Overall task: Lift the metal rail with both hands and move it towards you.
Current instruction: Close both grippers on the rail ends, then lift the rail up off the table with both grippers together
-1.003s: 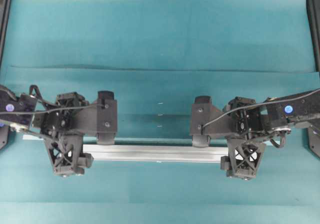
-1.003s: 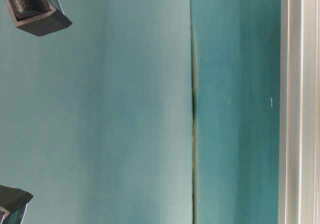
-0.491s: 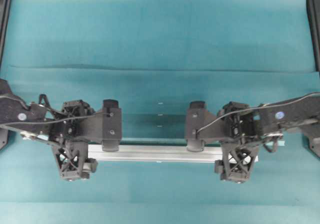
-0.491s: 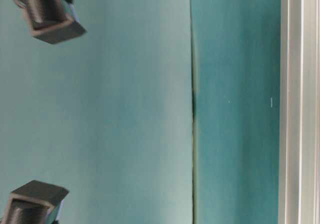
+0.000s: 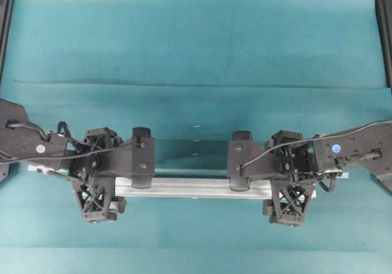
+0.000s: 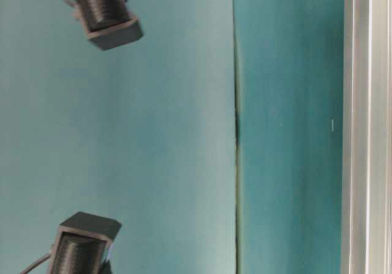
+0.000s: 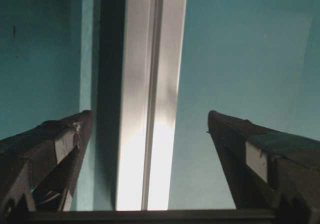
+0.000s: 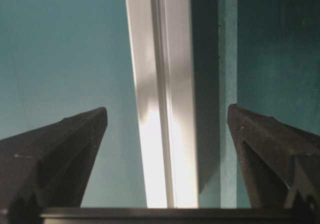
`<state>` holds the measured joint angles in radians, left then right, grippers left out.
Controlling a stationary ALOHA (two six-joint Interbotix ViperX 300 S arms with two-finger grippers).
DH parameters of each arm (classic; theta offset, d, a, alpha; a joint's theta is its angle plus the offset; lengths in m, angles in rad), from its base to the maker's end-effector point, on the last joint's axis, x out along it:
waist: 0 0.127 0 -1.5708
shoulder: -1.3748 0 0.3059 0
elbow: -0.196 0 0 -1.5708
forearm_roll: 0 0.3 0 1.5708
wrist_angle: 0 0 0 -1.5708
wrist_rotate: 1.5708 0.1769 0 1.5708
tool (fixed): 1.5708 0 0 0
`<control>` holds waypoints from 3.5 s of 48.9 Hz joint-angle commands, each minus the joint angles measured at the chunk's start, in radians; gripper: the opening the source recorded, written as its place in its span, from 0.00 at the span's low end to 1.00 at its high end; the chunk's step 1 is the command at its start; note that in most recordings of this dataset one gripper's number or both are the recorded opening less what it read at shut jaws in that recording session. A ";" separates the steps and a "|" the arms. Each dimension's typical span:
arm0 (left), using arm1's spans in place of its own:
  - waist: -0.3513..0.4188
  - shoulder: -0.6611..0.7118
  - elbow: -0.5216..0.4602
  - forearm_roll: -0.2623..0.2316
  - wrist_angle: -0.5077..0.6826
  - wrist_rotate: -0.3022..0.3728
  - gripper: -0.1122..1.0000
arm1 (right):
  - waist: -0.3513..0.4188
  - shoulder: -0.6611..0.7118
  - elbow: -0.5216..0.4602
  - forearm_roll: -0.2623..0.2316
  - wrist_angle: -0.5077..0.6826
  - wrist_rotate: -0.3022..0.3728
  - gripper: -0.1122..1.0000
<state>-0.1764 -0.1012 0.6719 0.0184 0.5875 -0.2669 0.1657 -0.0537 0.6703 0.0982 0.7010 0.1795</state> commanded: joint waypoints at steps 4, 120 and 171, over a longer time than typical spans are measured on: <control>-0.005 0.006 0.015 0.002 -0.029 0.008 1.00 | 0.003 0.020 0.020 -0.003 -0.037 -0.003 1.00; 0.008 -0.153 -0.147 0.003 0.252 0.017 0.36 | -0.067 -0.129 -0.176 0.014 0.321 0.002 0.44; 0.130 -0.229 -0.607 0.003 0.864 0.035 0.36 | -0.133 -0.132 -0.721 0.018 0.925 0.072 0.44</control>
<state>-0.0767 -0.3252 0.0997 0.0184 1.4251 -0.2117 0.0506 -0.1749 -0.0368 0.1104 1.6214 0.1933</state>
